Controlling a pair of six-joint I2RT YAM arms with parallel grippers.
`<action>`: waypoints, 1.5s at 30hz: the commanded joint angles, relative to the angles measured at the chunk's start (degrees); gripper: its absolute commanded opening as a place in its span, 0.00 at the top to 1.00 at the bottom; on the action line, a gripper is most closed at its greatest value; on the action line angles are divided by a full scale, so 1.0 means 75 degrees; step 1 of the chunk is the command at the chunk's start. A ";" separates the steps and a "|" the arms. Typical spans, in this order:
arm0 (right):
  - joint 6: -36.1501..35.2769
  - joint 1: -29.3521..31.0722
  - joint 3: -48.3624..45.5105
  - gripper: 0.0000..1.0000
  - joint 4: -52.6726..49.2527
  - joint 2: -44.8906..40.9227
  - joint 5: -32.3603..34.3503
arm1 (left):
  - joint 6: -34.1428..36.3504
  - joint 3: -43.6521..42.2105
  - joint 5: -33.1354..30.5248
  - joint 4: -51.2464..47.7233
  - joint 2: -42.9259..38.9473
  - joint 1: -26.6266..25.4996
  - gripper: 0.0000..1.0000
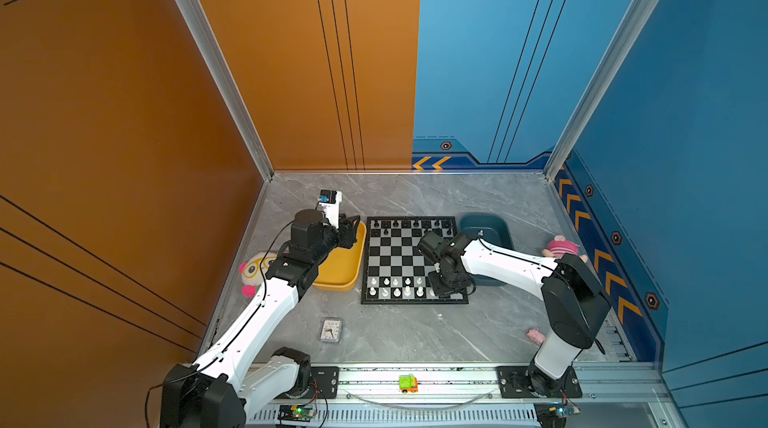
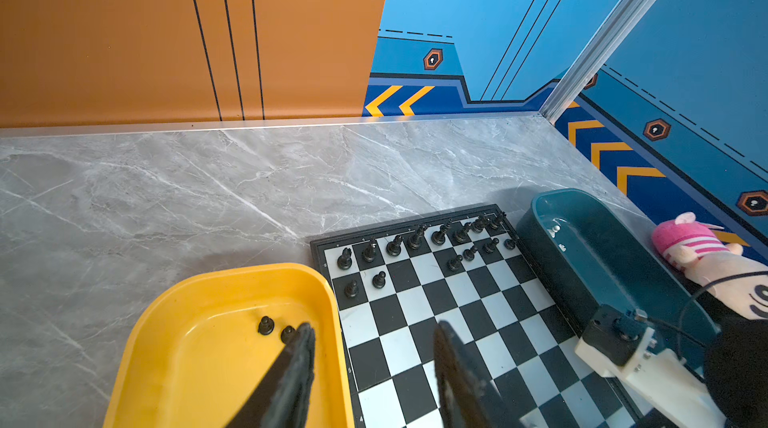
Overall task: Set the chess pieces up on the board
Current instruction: 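Lower the white piece onto a near-row square and open the right gripper, then move the right gripper back over the teal tray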
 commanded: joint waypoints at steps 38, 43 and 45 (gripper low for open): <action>-0.1351 -0.3921 0.0677 0.64 0.2289 0.0588 0.0740 | 0.0015 -0.0552 -0.1282 -0.0357 -0.0962 -0.0464 0.46; -0.1375 -0.3961 0.0804 0.64 0.2440 0.0864 0.0696 | 0.0030 -0.0650 -0.1355 -0.0315 -0.1084 -0.0551 0.45; -0.1375 -0.3980 0.0876 0.64 0.2464 0.0979 0.0681 | 0.0047 -0.0656 -0.1364 -0.0304 -0.1085 -0.0563 0.45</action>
